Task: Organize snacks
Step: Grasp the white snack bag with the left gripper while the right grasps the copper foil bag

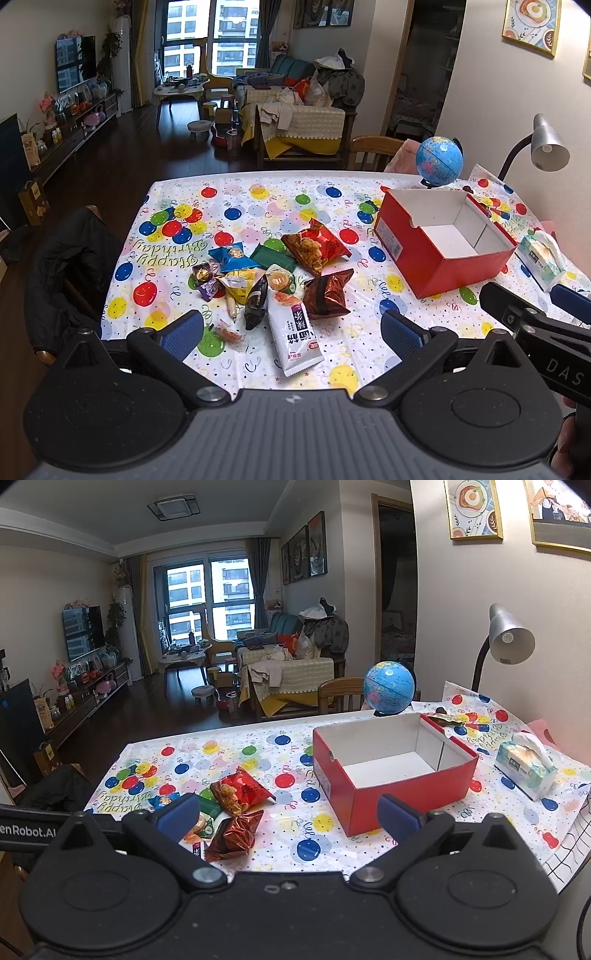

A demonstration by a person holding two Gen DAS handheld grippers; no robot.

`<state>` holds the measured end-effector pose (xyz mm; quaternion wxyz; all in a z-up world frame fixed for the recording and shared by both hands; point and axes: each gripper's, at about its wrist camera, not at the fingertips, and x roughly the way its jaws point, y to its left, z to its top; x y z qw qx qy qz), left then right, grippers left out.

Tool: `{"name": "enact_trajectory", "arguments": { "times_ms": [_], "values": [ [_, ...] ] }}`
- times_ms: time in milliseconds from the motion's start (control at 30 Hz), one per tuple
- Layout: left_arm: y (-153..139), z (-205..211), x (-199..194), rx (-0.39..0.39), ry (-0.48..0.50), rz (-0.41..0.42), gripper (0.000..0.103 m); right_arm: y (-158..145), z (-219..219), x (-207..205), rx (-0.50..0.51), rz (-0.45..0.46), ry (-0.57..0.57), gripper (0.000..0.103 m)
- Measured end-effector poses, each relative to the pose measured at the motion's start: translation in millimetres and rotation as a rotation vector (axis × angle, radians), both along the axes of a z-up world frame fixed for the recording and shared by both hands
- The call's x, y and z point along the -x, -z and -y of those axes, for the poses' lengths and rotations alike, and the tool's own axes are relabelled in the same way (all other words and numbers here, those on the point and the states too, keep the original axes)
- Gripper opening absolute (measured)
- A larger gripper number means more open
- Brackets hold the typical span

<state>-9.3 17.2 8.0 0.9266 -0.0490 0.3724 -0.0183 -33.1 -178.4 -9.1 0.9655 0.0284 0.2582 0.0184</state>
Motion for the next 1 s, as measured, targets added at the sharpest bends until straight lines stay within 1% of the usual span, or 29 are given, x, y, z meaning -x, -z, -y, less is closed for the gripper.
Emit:
{"name": "enact_trajectory", "arguments": {
  "times_ms": [133, 200, 433, 467, 500, 533, 600, 633, 700, 767, 833, 867, 933, 1000],
  "values": [
    [0.1, 0.3, -1.8, 0.004, -0.004, -0.002, 0.103, -0.5, 1.2, -1.6, -0.005, -0.002, -0.001, 0.103],
    [1.0, 1.1, -4.5, 0.006, -0.01, -0.006, 0.103, 0.4, 1.2, -1.4, -0.028, -0.025, -0.003, 0.103],
    [15.7, 2.1, -22.5, 0.018, -0.04, -0.049, 0.103, 7.2, 6.6, -22.6, 0.006, -0.051, -0.04, 0.103],
    [18.4, 1.2, -26.0, 0.021, -0.053, -0.058, 0.103, 9.2, 8.3, -27.3, 0.004, -0.047, -0.05, 0.103],
    [21.4, 0.1, -29.5, 0.028, -0.065, -0.068, 0.103, 12.1, 8.8, -31.8, 0.006, -0.011, -0.062, 0.103],
    [23.7, -0.9, -33.0, 0.029, -0.08, -0.075, 0.103, 14.8, 10.3, -37.6, 0.004, -0.009, -0.073, 0.103],
    [29.1, -1.7, -40.2, 0.022, -0.108, -0.089, 0.103, 21.5, 12.6, -48.6, -0.026, 0.011, -0.09, 0.103],
    [32.4, -2.3, -44.1, 0.024, -0.119, -0.1, 0.103, 24.8, 14.6, -53.7, -0.051, 0.005, -0.098, 0.103],
    [39.9, -4.5, -51.5, 0.035, -0.141, -0.122, 0.103, 30.7, 19.0, -65.2, -0.067, -0.019, -0.11, 0.101],
    [46.0, -5.1, -57.7, 0.03, -0.157, -0.134, 0.103, 36.5, 22.5, -75.8, -0.105, -0.039, -0.129, 0.1],
    [53.5, -6.7, -64.2, 0.048, -0.16, -0.149, 0.103, 42.4, 23.7, -88.2, -0.105, -0.058, -0.153, 0.098],
    [56.9, -7.0, -67.2, 0.054, -0.165, -0.154, 0.103, 45.8, 24.8, -95.5, -0.089, -0.083, -0.161, 0.097],
    [64.6, -6.4, -73.9, 0.049, -0.175, -0.167, 0.103, 51.7, 25.6, -107.2, -0.114, -0.119, -0.201, 0.096],
    [73.0, -5.1, -81.1, 0.039, -0.186, -0.185, 0.103, 57.7, 24.2, -122.0, -0.098, -0.149, -0.225, 0.094]
  ]
}}
